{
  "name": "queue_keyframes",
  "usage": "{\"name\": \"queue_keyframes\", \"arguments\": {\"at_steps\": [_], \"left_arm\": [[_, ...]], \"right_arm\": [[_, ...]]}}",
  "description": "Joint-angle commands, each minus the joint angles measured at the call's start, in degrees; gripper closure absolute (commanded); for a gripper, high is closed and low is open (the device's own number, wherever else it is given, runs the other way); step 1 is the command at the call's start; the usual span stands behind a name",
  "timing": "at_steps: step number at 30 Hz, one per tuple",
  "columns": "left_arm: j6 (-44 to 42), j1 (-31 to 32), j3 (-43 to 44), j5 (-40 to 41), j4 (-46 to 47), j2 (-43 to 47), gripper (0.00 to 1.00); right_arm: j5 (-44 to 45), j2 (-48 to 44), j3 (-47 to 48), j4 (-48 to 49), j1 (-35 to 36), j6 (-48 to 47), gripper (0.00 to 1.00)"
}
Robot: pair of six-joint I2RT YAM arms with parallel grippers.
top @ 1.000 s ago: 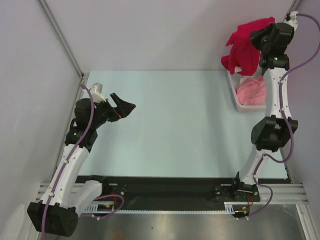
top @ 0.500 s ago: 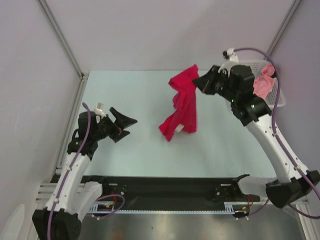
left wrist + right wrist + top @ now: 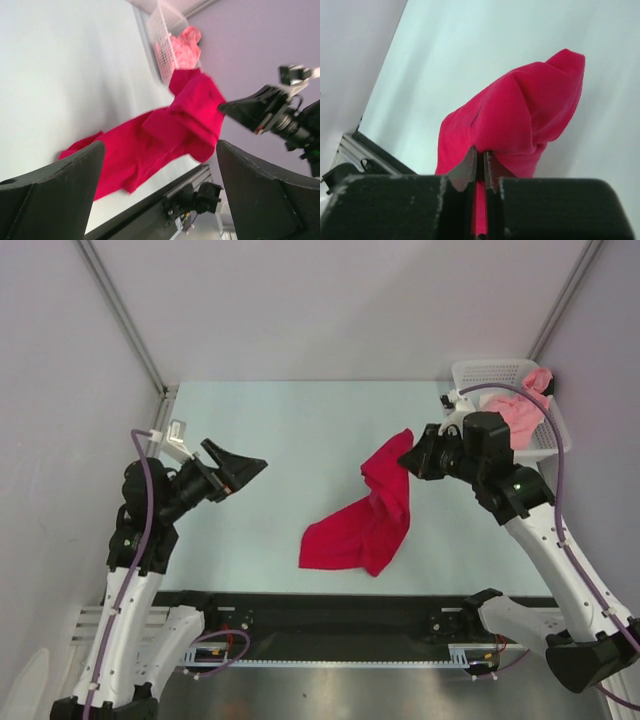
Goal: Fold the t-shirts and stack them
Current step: Move the tshirt to the center of the board
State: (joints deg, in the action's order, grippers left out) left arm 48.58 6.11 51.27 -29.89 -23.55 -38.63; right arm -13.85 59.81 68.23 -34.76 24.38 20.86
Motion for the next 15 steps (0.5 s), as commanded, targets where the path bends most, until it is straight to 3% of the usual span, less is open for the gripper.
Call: {"name": "queue_keyframes", "arguments": {"at_steps": [1,8,12,15], "left_arm": [[-5.2,4.2,3.8,0.4,-0.6,-2.4,0.02],[-7.4,7.4,4.7,2.9,-1.9,-0.8,0.0],[-9.0,7.4,1.3,1.9,-1.9,-1.1,0.0],[-10.3,7.5,-0.1,1.7,-3.6,-4.1,0.03]], "right_arm": [[-1.9,-1.2,5.3,2.3,-0.8,-4.2,1.0],[-6.4,10.2,2.8,18.7,10.4,2.6,0.87],[-15.0,18.7,4.1,18.2,12.5,7.1,0.59],[-15.9,20.0,1.2,14.6,9.2,8.8,0.44]]}}
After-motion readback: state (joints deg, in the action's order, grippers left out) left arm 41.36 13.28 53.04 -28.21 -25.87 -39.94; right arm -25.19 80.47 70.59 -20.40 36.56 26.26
